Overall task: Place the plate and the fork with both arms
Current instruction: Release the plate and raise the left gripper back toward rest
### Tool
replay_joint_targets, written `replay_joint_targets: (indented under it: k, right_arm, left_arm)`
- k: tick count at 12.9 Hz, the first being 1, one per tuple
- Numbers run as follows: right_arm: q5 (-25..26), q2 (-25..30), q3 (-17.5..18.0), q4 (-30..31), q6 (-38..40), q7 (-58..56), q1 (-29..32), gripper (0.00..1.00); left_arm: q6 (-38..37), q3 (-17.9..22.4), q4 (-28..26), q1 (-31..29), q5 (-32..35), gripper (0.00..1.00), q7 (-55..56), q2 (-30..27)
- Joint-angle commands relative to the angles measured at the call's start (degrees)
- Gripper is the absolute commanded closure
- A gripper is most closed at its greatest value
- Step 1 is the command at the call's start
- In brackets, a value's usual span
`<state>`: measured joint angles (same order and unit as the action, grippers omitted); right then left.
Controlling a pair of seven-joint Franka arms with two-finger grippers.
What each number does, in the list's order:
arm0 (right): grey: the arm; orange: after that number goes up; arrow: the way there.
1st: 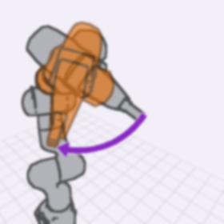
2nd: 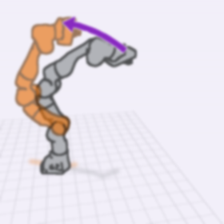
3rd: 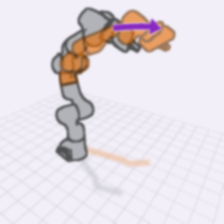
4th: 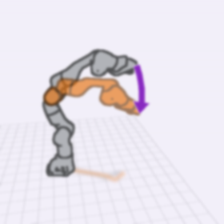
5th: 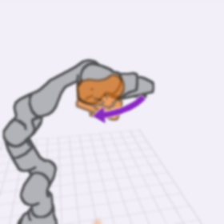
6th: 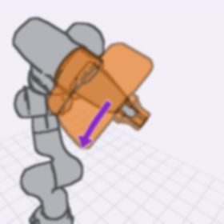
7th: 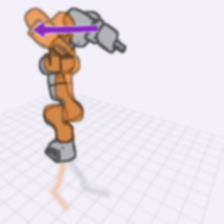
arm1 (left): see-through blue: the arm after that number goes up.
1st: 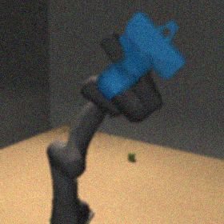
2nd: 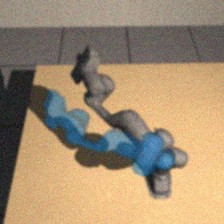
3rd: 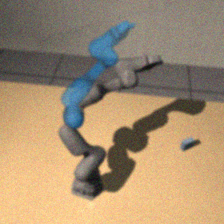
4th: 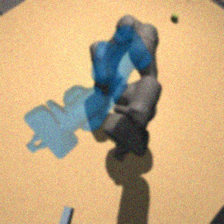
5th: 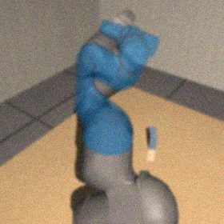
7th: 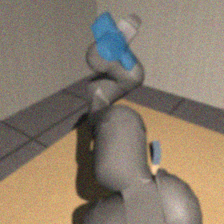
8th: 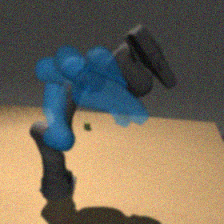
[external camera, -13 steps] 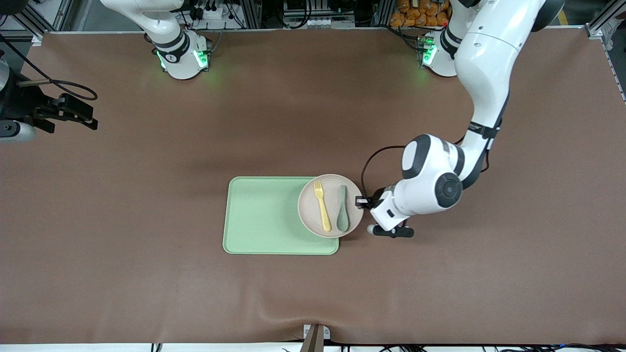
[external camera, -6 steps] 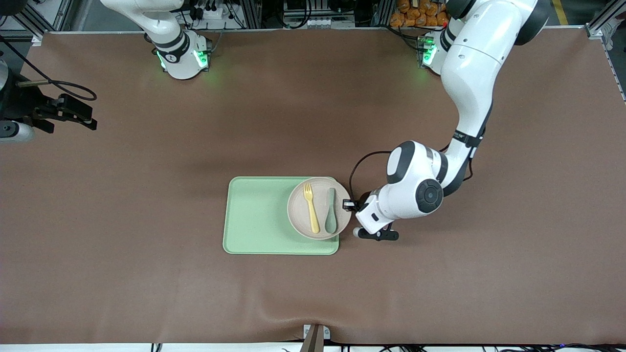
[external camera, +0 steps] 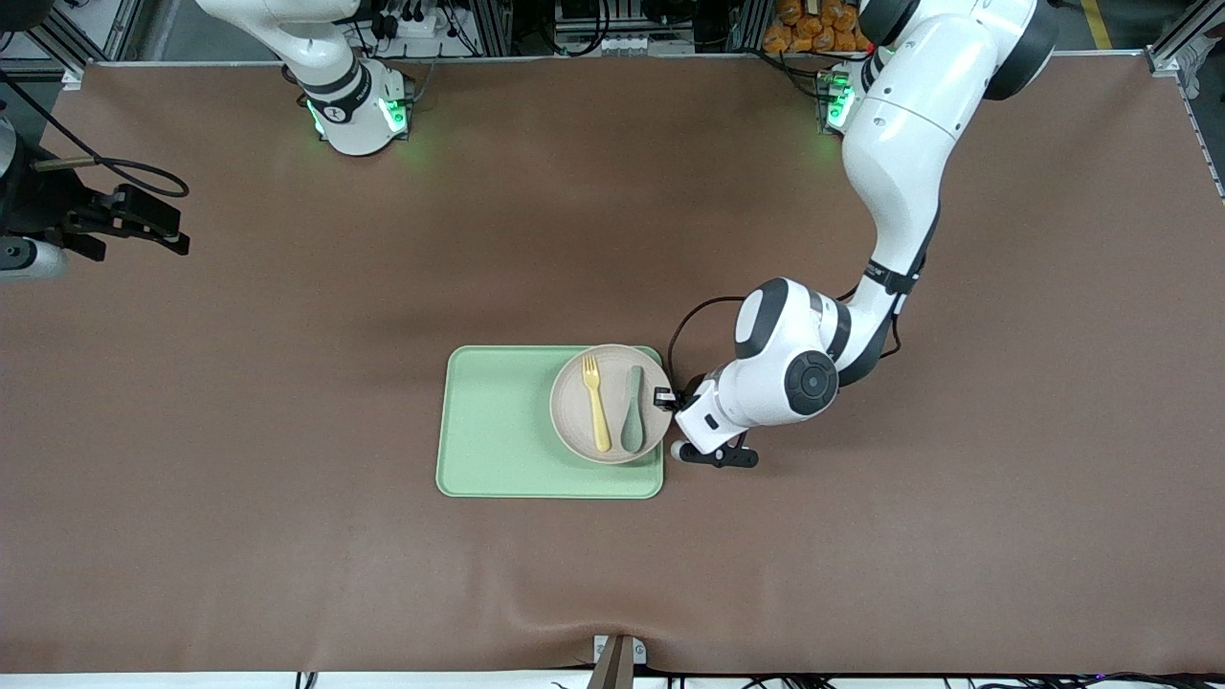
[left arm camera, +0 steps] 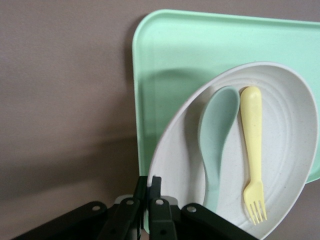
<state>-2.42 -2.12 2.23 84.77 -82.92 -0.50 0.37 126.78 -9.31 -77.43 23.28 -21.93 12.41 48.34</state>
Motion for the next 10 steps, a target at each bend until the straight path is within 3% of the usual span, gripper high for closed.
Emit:
replay_joint_targets:
  k: [1, 10]
  right_arm:
    - [0.3, -0.3, 0.1, -0.4, -0.2, 0.0, 0.5, 0.00]
    - [0.3, -4.7, 0.1, -0.5, -0.3, 0.0, 1.6, 0.00]
  left_arm:
    - [4.5, 0.7, 1.8, 1.5, -1.1, 1.00, 0.5, 2.4]
    - [9.5, 0.4, 4.4, 4.0, -1.2, 1.00, 2.3, 7.0]
